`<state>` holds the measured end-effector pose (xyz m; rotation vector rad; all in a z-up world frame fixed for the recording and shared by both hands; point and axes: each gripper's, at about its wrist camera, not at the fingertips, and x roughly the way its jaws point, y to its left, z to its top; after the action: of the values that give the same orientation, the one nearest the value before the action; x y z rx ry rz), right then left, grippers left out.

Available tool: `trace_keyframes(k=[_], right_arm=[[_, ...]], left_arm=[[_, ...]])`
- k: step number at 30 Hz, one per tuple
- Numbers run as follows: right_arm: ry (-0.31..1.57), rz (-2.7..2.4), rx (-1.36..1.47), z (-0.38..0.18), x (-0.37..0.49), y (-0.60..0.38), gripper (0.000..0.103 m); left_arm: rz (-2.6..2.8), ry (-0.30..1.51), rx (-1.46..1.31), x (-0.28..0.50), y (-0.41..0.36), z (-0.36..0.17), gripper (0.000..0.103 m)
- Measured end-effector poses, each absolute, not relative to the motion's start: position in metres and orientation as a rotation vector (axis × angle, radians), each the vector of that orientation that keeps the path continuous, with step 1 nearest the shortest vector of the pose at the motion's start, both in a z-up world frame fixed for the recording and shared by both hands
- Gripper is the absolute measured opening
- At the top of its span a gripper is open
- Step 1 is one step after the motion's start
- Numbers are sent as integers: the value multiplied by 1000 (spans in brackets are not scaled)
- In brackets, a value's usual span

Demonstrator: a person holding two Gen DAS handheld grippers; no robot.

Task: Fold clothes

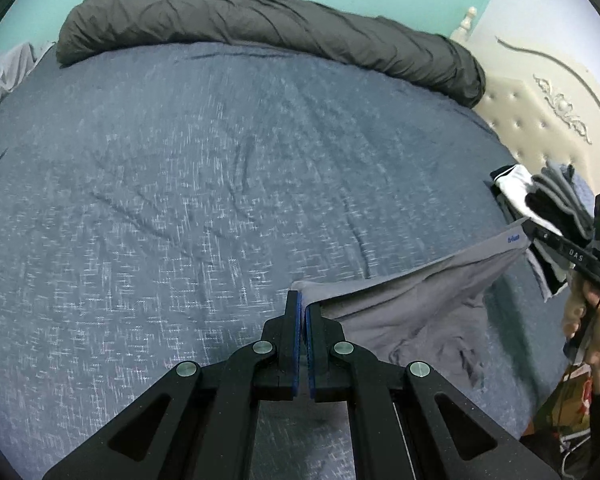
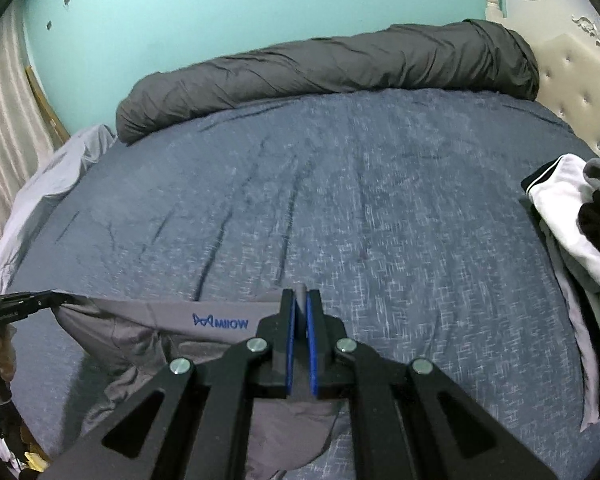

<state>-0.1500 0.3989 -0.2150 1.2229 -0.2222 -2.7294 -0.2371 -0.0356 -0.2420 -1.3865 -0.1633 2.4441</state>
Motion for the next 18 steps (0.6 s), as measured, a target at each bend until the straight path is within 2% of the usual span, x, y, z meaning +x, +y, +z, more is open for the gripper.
trace_keyframes(k=[13,18], right_arm=[[-240,-2590,1471,-289,-152,412,5],[-162,-2552,1525,-308,-129,406,5]], left_arm=[[2266,3,-1524,-227,-21,-303,2],[2228,126,-1540,-195,-7,-320,2]])
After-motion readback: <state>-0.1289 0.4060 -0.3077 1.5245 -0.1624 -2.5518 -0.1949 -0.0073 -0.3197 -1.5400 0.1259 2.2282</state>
